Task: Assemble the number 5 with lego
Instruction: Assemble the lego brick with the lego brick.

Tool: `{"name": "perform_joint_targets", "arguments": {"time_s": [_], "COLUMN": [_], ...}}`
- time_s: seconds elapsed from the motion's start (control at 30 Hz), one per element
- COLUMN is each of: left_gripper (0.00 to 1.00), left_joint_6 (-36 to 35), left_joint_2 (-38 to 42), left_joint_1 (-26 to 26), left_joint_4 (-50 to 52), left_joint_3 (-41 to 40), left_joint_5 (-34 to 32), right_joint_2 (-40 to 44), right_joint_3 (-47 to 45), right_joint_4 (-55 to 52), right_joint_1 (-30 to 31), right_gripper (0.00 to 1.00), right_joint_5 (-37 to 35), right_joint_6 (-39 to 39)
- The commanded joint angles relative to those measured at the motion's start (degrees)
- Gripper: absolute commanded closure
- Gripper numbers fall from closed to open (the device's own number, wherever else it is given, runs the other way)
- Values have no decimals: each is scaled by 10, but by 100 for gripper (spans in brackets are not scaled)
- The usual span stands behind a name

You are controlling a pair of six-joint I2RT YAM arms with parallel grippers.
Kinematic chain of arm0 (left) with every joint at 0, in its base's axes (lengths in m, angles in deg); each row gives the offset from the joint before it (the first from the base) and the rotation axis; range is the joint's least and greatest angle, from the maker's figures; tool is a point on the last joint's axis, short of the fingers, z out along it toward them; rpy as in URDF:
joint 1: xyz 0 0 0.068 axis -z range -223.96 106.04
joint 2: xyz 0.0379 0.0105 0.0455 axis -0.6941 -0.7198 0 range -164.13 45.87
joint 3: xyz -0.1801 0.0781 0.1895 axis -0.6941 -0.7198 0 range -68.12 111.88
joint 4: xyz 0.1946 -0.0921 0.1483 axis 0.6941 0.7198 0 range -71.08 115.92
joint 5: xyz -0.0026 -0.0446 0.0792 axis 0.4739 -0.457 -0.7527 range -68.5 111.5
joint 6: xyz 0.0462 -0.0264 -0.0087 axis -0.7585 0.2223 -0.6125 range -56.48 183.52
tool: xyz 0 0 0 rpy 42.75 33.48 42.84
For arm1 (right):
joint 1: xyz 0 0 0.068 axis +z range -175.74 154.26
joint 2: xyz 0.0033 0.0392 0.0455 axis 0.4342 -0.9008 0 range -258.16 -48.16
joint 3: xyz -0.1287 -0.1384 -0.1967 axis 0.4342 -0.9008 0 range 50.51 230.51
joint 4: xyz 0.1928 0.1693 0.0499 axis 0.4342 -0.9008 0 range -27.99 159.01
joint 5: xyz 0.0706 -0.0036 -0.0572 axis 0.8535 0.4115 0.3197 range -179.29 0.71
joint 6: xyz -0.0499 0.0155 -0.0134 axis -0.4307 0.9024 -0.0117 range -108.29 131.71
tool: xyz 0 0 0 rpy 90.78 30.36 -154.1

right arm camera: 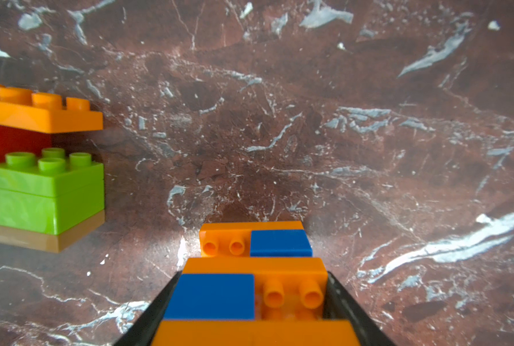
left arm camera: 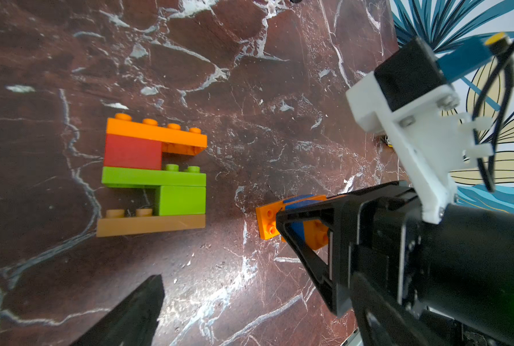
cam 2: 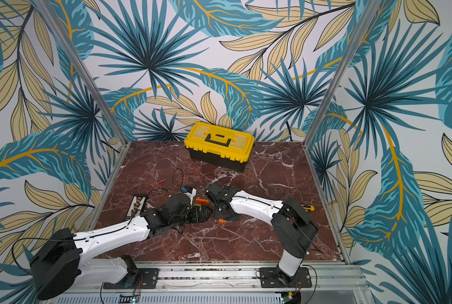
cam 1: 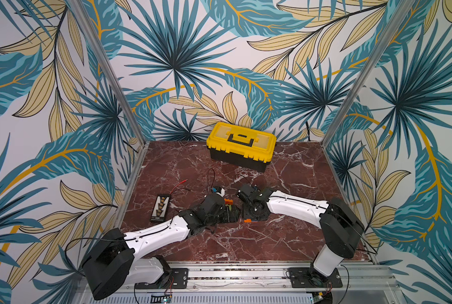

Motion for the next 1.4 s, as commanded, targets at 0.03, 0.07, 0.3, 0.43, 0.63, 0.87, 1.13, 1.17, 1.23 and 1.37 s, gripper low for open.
{"name": "perform_joint_targets", "arguments": {"time_s": [0.03,0.07,0.3,0.43,0.63,0.87,1.13,1.17,1.23,1.37], "left_gripper": [0,0,0,0,0,0,0,0,0,0], "left_joint_6": [1,1,2,3,2,2,4,4,4,4], "left_joint_2": [15,16,17,16,18,17,17,15,16,19], "left_joint_1": [-2,-2,-2,-2,-2,-2,-2,-2,-2,-2], "left_joint_4": [6,7,7,6,9,10,5,7,8,8], "left_joint_3": [7,7,6,6,5,7,6,7,7,4], "left_joint_5": [-7,-7,-8,-8,-8,-8,-9,-8,-9,-11], "right_joint_2": [-38,-41,-45,-41,-28,-44,-44,-46,-46,-48], "right_joint_3": [-5,1,10,8,20,20,4,3,3,12], "right_joint_4": [-34,-38,-43,-45,-69,-68,-28,-22,-15,-18], "right_joint_1": [0,0,0,1,1,2,4,5,5,5], "right_gripper": [34,34,34,34,34,34,34,34,34,34], "right_joint_5": [10,10,35,24,13,10,25,28,28,21], "right_joint_6": [-14,-22,-34,-25,-18,-9,-5,-3,-5,-16]}}
